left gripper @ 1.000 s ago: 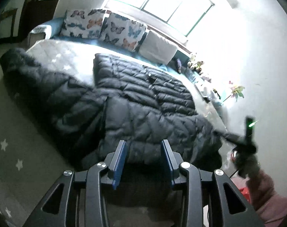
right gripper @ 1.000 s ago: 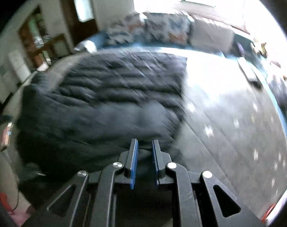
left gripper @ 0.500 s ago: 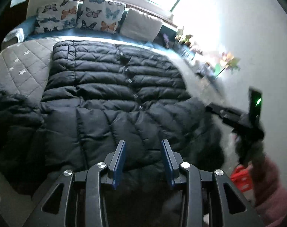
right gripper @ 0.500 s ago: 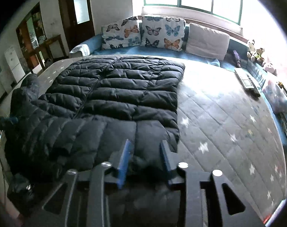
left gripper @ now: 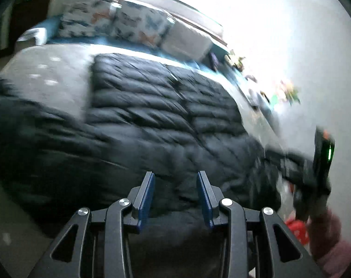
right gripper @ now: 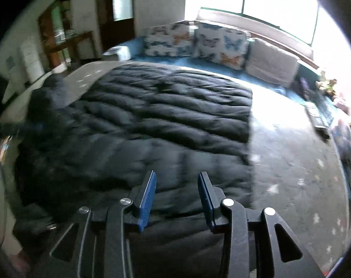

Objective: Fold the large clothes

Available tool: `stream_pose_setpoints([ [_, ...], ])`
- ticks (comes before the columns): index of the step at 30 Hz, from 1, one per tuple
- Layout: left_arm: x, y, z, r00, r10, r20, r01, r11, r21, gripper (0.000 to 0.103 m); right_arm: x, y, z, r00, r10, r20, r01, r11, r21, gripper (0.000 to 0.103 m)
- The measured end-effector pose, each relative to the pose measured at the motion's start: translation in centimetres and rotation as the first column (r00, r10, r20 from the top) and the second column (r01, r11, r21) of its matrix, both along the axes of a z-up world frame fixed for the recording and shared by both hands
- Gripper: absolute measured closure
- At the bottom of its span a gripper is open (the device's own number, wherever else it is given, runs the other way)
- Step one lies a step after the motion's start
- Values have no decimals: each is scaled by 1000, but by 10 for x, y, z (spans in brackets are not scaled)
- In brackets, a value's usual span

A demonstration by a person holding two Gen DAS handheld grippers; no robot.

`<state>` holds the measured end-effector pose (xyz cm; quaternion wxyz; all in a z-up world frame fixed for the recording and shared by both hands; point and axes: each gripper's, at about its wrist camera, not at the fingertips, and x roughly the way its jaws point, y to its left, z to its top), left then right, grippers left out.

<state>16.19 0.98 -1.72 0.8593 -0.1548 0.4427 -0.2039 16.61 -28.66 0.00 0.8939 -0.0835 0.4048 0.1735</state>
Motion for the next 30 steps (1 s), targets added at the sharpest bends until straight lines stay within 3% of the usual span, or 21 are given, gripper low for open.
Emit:
stream_pose_setpoints([
  [3,8,61,8,987,162,13,-162,987,-13,63,-1,13,-13,999,30,-31,-30,999,-16,61],
  [8,33,138,-8,946,320,-39,-321,947,-21,63,5,14,-34,995,17,-94,-18,1000,-14,60],
  [12,59,170,-28,929,362,-78,-366,930,-43,63,7,12,-35,994,14,-113,-15,1000,-2,59],
  [18,101,182,-60,925,346,-159,-356,933,-42,63,11,14,-41,991,10,-132,-11,1000,-7,56],
  [21,88,199,-42,930,356,-88,-365,922,-128,63,11,15,-41,991,14,-135,-16,1000,-17,56],
  [22,80,211,-33,922,384,-54,-387,911,-138,61,11,15,-41,991,14,-137,-16,1000,-18,56],
  [23,73,224,-25,906,423,-34,-423,895,-138,51,11,15,-41,990,15,-138,-18,1000,-21,55],
  [26,56,266,-18,830,557,-18,-555,824,-110,32,11,16,-42,990,14,-141,-18,1000,-23,55],
  [30,53,309,-41,752,650,-109,-659,748,-84,30,12,16,-41,989,18,-145,-20,1000,-15,53],
])
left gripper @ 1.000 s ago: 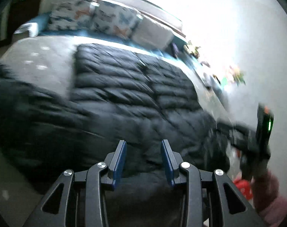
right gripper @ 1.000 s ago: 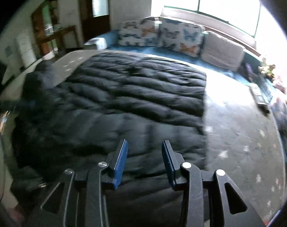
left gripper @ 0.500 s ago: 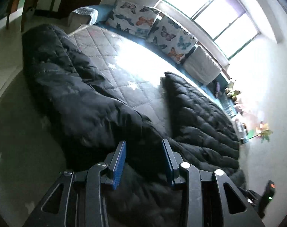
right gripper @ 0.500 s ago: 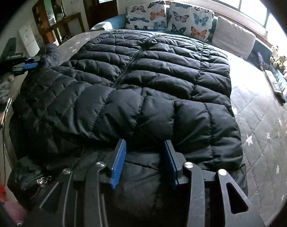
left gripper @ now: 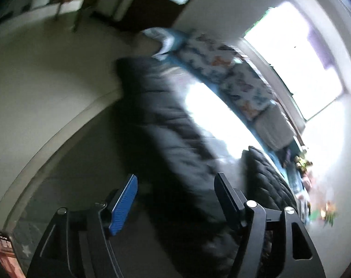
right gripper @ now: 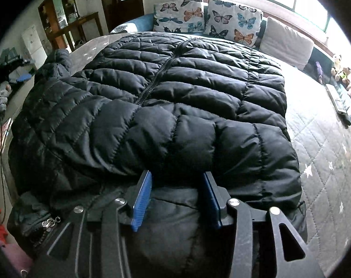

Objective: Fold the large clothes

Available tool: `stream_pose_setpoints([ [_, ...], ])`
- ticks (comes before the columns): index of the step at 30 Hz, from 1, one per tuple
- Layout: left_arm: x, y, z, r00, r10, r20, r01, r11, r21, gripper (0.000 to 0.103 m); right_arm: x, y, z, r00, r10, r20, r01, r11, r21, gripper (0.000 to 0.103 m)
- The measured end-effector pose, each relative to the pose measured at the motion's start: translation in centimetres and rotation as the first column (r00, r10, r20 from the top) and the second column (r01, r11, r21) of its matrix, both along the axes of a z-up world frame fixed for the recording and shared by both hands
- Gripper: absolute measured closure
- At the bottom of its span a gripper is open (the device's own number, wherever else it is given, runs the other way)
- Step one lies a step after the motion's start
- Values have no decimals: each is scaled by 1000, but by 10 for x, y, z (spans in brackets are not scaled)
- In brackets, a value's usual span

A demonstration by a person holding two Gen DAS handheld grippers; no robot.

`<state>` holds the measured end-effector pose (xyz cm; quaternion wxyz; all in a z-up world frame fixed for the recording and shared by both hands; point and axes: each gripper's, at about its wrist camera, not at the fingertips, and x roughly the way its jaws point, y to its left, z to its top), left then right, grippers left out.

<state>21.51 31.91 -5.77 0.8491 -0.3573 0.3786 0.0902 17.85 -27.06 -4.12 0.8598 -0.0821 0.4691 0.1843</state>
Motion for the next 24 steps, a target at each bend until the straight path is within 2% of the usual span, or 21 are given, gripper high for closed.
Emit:
stream_pose_setpoints([
  [3,5,25,-28,998,53,-21,-55,992,-112,30,1,0,-1,1000,-4,-2,4,1000,14,52],
  [4,8,33,-38,997,71,-2,-70,983,-171,30,1,0,-1,1000,-4,-3,4,1000,15,52],
  [7,20,52,-55,995,89,38,-75,958,-278,30,1,0,-1,1000,-1,-4,1,1000,14,52],
  [12,49,65,-63,988,122,98,-78,928,-365,30,1,-1,-2,1000,6,-9,-5,1000,15,51],
  [17,76,83,-57,982,152,114,-98,921,-378,33,2,-2,-3,1000,3,-15,-3,1000,25,51],
  [18,76,87,-57,979,167,113,-113,920,-375,37,2,-2,-3,1000,5,-13,-4,1000,23,51],
  [20,80,92,-57,979,185,91,-141,922,-360,74,2,-3,-3,1000,7,-15,-6,1000,25,50],
  [21,82,94,-55,980,180,82,-141,925,-352,80,3,-3,-3,1000,7,-16,-6,1000,26,50],
  [22,79,93,-47,980,176,92,-140,940,-312,87,3,-3,-4,1000,7,-18,-6,1000,28,50],
  [24,78,91,-32,977,186,100,-163,966,-203,88,3,-3,-4,1000,8,-19,-8,1000,26,49],
])
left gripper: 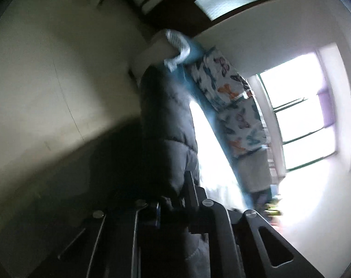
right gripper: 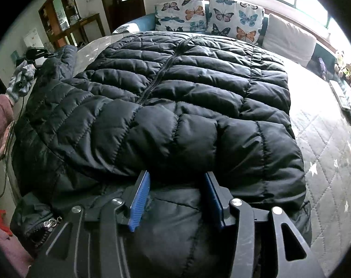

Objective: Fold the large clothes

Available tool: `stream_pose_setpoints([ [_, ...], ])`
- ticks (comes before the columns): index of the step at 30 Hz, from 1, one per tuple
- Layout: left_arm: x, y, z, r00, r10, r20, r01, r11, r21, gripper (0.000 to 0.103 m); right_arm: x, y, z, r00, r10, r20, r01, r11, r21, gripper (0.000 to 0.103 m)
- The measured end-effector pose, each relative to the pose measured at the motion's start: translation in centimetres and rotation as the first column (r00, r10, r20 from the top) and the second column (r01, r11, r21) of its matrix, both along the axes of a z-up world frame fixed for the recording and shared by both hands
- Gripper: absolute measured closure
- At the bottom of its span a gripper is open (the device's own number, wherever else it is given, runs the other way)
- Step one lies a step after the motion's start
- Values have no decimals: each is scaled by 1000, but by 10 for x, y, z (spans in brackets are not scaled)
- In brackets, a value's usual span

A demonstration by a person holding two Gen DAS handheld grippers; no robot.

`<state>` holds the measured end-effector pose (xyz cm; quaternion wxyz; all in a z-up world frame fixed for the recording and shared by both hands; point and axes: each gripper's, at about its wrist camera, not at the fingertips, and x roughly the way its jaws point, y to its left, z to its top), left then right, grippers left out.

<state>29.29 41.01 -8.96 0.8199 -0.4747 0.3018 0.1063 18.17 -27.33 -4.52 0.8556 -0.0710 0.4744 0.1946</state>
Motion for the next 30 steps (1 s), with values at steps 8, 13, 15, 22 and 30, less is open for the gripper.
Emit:
stream_pose_setpoints([
  [8,3,20,-33,998,-21,-51,12,985,-173,78,0,4,-1,1000,5,-6,-5,1000,-11,47],
  [13,-15,23,-25,1000,-1,16,4,983,-182,15,0,6,-1,1000,4,-5,-4,1000,-20,46],
  [15,-15,18,-29,1000,-1,-4,0,986,-167,15,1,8,0,1000,5,-6,-5,1000,-27,46],
  [22,11,-2,-37,997,-80,-9,77,981,-178,86,-1,19,20,999,42,19,-41,997,-70,46],
  [30,-22,-29,62,985,-119,121,120,993,0,92,-9,87,57,963,263,55,-260,964,-44,46],
])
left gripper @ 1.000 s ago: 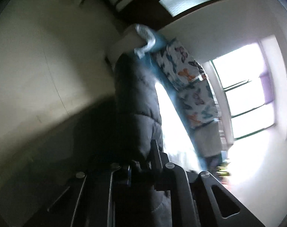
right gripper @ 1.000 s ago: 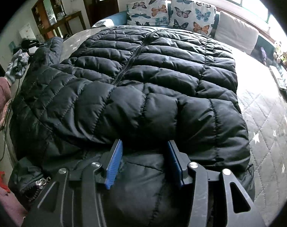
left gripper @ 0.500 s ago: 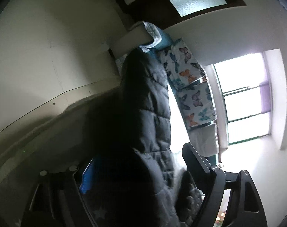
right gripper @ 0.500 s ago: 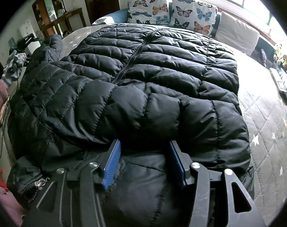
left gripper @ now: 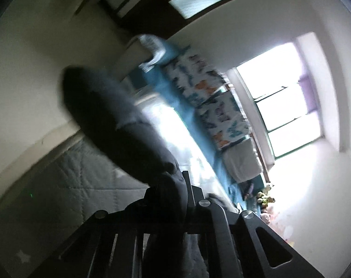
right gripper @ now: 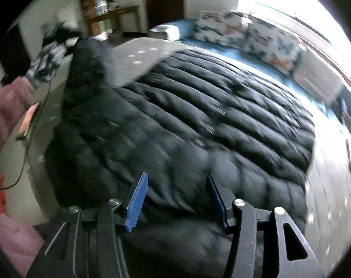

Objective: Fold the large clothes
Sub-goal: 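Fold the lifted jacket side over the body with the left gripper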

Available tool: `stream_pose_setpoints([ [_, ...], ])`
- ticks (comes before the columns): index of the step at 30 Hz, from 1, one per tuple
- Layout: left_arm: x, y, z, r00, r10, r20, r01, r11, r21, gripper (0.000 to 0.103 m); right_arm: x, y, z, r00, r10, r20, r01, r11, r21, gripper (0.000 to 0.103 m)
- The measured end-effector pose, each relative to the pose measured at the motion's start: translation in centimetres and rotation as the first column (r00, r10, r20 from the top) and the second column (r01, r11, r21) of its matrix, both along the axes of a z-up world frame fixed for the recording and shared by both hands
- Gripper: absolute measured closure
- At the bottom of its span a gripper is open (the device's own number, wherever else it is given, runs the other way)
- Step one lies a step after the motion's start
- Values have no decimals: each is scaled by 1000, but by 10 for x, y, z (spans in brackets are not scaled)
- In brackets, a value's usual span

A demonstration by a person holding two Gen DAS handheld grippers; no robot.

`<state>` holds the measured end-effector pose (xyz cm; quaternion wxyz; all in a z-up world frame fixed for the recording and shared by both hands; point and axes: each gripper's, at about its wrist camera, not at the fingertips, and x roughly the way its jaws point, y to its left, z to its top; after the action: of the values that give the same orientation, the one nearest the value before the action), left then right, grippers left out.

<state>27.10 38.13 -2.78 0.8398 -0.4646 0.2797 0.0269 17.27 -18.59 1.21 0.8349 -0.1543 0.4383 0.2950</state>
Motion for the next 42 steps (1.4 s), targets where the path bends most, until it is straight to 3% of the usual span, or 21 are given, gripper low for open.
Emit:
stream_pose_setpoints([
  [6,-37,-50,89,988,-95,120,80,989,127,92,11,79,-9,986,162,-29,-163,986,-21,46],
  [11,-60,-120,143,960,-216,179,169,954,246,92,23,127,-56,979,185,-85,-195,973,-122,46],
  [15,-81,-182,171,925,-325,196,255,915,312,92,19,111,-36,984,166,-70,-171,983,-69,46],
  [21,-96,-272,185,874,-451,182,364,855,369,92,0,35,10,1000,29,6,-29,999,16,46],
  [27,-114,-369,170,805,-578,133,497,779,382,92,-25,-51,17,986,-162,39,159,986,57,46],
  [30,-128,-434,153,759,-647,74,574,718,394,92,-24,-87,6,969,-245,2,244,965,96,46],
  [33,-135,-493,122,705,-709,-9,652,644,401,92,-33,-116,-12,950,-311,-32,313,942,124,46],
  [34,-136,-513,105,677,-735,-53,687,604,404,92,-36,-124,-17,943,-331,-45,334,933,134,46],
  [37,-143,-559,61,629,-763,-148,745,538,394,92,-44,-149,-34,918,-386,-93,397,901,176,46],
  [42,-140,-606,-14,570,-768,-292,814,479,329,91,-56,-183,-36,889,-445,-109,458,861,221,46],
])
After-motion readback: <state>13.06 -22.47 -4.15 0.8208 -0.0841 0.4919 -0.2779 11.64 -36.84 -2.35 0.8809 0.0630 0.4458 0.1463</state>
